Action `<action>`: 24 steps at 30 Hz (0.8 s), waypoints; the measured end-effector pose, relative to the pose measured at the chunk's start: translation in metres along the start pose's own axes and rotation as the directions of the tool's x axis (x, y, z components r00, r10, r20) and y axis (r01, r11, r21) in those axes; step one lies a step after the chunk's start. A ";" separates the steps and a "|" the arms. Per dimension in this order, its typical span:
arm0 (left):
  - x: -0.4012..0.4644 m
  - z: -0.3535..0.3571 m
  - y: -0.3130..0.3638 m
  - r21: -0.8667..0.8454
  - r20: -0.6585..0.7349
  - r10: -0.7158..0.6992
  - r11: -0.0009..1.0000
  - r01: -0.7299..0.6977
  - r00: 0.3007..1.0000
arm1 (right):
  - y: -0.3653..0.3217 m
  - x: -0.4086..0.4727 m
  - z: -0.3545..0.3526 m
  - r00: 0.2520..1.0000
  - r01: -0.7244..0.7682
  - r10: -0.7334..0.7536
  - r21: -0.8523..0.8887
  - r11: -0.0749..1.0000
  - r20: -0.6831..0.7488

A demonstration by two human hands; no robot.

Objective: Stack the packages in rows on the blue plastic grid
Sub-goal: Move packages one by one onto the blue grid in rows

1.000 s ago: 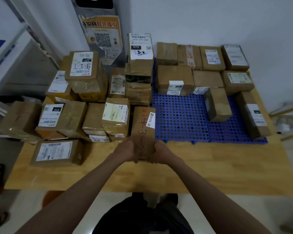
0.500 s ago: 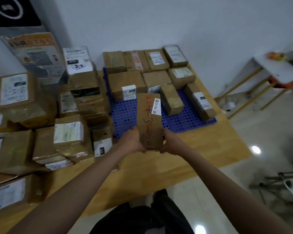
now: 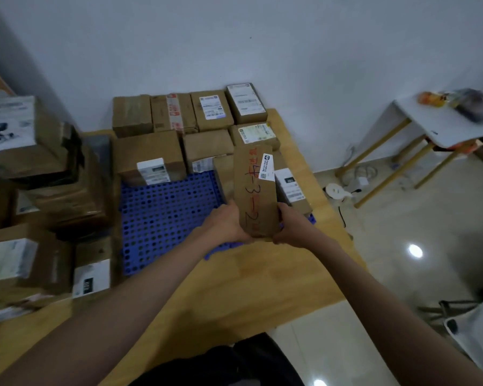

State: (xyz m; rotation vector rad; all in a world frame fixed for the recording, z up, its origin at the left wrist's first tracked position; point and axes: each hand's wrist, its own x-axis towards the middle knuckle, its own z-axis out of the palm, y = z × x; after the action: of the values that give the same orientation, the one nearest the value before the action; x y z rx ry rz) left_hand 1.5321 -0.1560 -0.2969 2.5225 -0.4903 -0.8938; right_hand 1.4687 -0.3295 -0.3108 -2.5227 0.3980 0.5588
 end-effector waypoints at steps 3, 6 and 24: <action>0.028 0.011 0.029 -0.024 -0.012 -0.016 1.000 0.016 1.000 | 0.033 0.023 -0.023 0.999 0.035 -0.035 -0.007 0.999 0.037; 0.051 0.020 0.051 -0.039 -0.022 -0.083 0.996 0.083 0.996 | 0.057 0.045 -0.042 0.993 0.067 -0.068 0.013 0.998 0.094; 0.117 0.039 0.047 -0.155 0.007 -0.207 0.966 0.205 0.978 | 0.090 0.130 -0.040 0.954 0.184 -0.175 -0.012 0.983 0.243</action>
State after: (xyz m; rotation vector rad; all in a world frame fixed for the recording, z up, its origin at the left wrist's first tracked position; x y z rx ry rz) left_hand 1.5834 -0.2596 -0.3616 2.4634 -0.1492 -0.9546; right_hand 1.5597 -0.4463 -0.3778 -2.4519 0.0685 0.7940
